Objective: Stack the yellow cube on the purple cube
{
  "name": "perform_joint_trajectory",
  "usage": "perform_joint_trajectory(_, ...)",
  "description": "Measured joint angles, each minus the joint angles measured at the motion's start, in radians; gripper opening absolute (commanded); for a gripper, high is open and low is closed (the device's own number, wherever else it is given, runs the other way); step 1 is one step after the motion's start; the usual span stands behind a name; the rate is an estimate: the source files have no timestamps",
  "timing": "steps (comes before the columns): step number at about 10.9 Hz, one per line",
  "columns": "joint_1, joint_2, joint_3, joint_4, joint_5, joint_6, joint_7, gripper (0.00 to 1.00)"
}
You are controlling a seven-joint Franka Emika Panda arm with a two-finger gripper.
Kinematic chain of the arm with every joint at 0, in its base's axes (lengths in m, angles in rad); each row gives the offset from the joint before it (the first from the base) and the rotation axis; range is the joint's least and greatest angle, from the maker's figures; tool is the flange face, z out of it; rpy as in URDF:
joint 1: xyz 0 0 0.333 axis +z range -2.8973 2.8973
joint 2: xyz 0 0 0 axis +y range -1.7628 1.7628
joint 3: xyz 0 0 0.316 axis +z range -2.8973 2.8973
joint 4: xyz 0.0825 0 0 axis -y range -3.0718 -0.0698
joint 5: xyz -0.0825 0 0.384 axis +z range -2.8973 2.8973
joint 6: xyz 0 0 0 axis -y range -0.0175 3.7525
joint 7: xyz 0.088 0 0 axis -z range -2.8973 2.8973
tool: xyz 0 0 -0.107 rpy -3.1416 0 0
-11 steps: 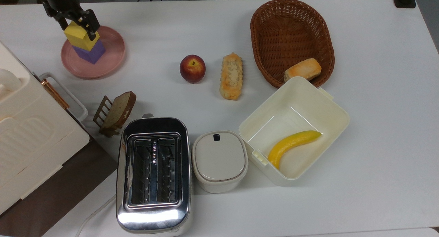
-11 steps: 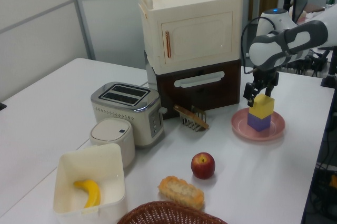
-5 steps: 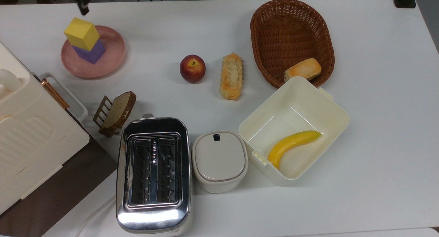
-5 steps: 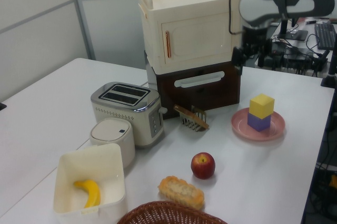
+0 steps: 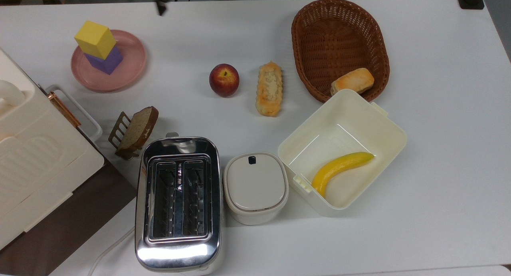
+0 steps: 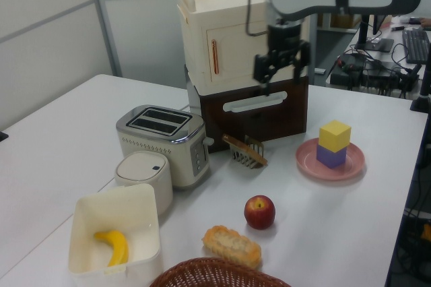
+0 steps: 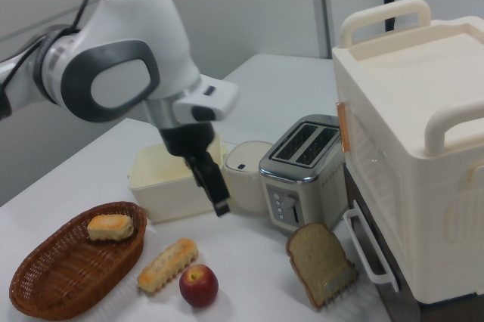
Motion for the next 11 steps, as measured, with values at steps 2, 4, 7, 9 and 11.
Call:
perform_joint_trajectory(2, 0.134, 0.024, -0.045, 0.002, -0.015, 0.0, 0.022, 1.0)
perform_joint_trajectory(4, 0.245, 0.052, -0.115, 0.003, -0.033, 0.0, -0.017, 1.0)
perform_joint_trajectory(7, 0.254, 0.056, -0.145, 0.025, -0.033, -0.062, -0.177, 1.0)
perform_joint_trajectory(9, 0.25, 0.056, -0.149, 0.049, -0.033, -0.094, -0.252, 1.0)
perform_joint_trajectory(11, 0.244, 0.056, -0.153, 0.051, -0.033, -0.096, -0.304, 1.0)
